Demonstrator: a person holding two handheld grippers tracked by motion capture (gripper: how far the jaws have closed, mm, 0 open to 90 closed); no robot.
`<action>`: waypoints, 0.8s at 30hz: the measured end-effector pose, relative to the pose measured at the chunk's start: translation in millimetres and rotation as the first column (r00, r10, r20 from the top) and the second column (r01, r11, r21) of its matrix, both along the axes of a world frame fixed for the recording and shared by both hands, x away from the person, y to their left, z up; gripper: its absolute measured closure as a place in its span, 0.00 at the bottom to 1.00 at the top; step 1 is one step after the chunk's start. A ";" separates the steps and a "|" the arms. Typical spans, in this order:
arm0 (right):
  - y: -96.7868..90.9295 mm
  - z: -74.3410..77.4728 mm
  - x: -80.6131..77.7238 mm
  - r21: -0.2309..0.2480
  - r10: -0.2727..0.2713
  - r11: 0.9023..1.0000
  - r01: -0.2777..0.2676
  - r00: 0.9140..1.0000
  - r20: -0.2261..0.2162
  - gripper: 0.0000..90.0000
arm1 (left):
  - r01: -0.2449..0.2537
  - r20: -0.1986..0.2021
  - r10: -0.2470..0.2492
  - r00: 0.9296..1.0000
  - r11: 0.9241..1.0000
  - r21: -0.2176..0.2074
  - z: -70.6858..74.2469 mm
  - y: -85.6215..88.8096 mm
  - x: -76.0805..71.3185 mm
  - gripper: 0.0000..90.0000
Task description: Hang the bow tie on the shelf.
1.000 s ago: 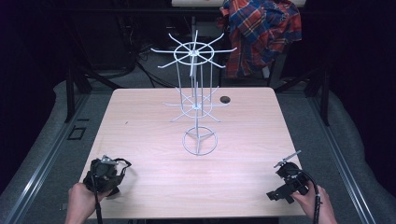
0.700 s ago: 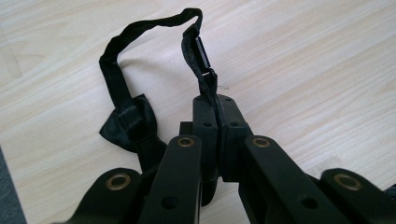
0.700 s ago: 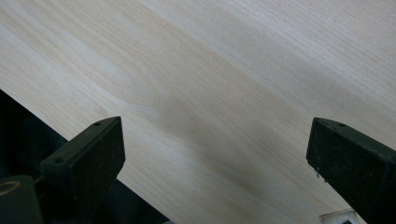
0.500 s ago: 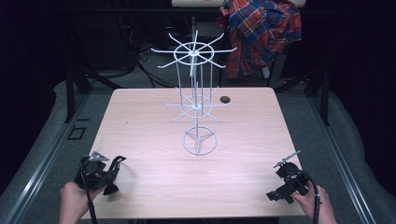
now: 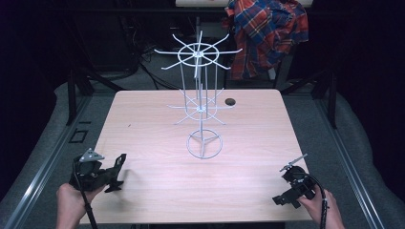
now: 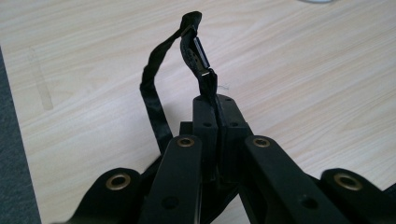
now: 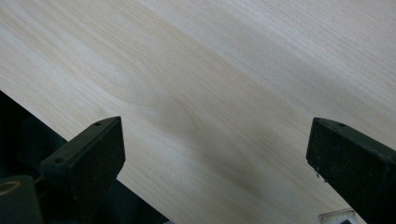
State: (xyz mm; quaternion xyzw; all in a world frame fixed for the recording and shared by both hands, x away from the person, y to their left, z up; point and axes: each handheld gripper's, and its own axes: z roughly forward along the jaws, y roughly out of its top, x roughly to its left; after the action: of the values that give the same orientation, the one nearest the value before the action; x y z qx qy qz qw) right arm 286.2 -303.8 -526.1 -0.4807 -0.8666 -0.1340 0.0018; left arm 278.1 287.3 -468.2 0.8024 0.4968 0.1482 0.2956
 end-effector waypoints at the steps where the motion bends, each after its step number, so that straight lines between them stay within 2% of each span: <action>1: -0.3 -0.2 0.4 0.002 0.006 1.000 -0.006 1.000 0.002 0.04 | 0.003 0.005 -0.003 1.000 1.000 -0.007 1.8 0.3 0.0 0.98; 5: -0.3 0.1 0.5 -0.007 0.003 1.000 -0.003 1.000 0.000 0.04 | -0.004 0.027 0.005 1.000 0.999 -0.039 8.9 0.0 0.2 0.98; 6: 0.0 0.3 0.3 0.004 -0.003 1.000 0.003 1.000 -0.023 0.04 | -0.001 0.035 0.003 0.999 0.999 -0.053 14.1 -0.7 1.2 0.98; 8: -0.1 0.5 0.3 -0.003 -0.003 1.000 0.003 1.000 -0.021 0.04 | 0.004 0.041 -0.001 0.999 0.998 -0.065 17.0 -1.7 2.3 0.98; 9: 0.0 0.6 0.3 -0.002 -0.002 1.000 0.002 1.000 -0.022 0.04 | 0.006 0.045 -0.003 0.999 0.998 -0.066 18.4 -2.8 3.0 0.98; 10: -0.5 0.0 0.6 -0.006 0.006 1.000 -0.006 1.000 0.006 0.04 | 0.004 0.054 0.000 0.999 0.998 -0.069 19.4 -4.5 3.7 0.98; 12: -0.5 -0.3 0.6 0.004 0.006 1.000 -0.006 1.000 0.002 0.04 | 0.008 0.062 -0.004 0.998 0.997 -0.078 22.3 -6.9 5.0 0.98; 13: 0.1 1.3 -0.1 -0.017 -0.008 1.000 0.007 1.000 -0.011 0.04 | 0.015 0.064 -0.010 0.998 0.997 -0.075 24.3 -8.4 5.7 0.98; 15: 0.0 -1.1 0.5 0.007 0.004 1.000 -0.004 1.000 -0.010 0.04 | 0.013 0.073 -0.007 0.997 0.997 -0.082 26.0 -10.4 6.4 0.98; 16: 0.0 0.3 0.4 -0.033 0.002 0.999 -0.002 1.000 0.004 0.04 | 0.014 0.076 -0.007 0.997 0.996 -0.086 26.7 -10.8 7.3 0.98; 17: 0.0 0.3 0.4 -0.033 0.002 0.999 -0.002 1.000 0.004 0.04 | 0.014 0.076 -0.007 0.997 0.996 -0.086 26.7 -10.8 7.3 0.98; 18: 0.2 -0.3 0.9 -0.013 0.012 1.000 -0.012 1.000 -0.015 0.05 | 0.007 0.081 0.001 0.997 0.995 -0.097 28.0 -11.0 9.3 0.98; 20: 1.4 -1.5 0.2 0.005 0.002 1.000 -0.002 1.000 0.000 0.04 | 0.004 0.085 0.005 0.996 0.994 -0.113 29.4 -11.0 12.6 0.98; 24: 1.2 -1.1 1.0 -0.015 0.002 1.000 -0.003 1.000 -0.021 0.04 | 0.002 0.092 0.010 0.996 0.992 -0.129 31.8 -12.2 17.2 0.98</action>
State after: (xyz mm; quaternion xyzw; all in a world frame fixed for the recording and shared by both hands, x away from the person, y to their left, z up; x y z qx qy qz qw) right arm 287.2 -302.6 -527.2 -0.4809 -0.8681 -0.1224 0.0075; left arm 295.3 275.0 -436.4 0.7729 0.4928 0.1532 0.3692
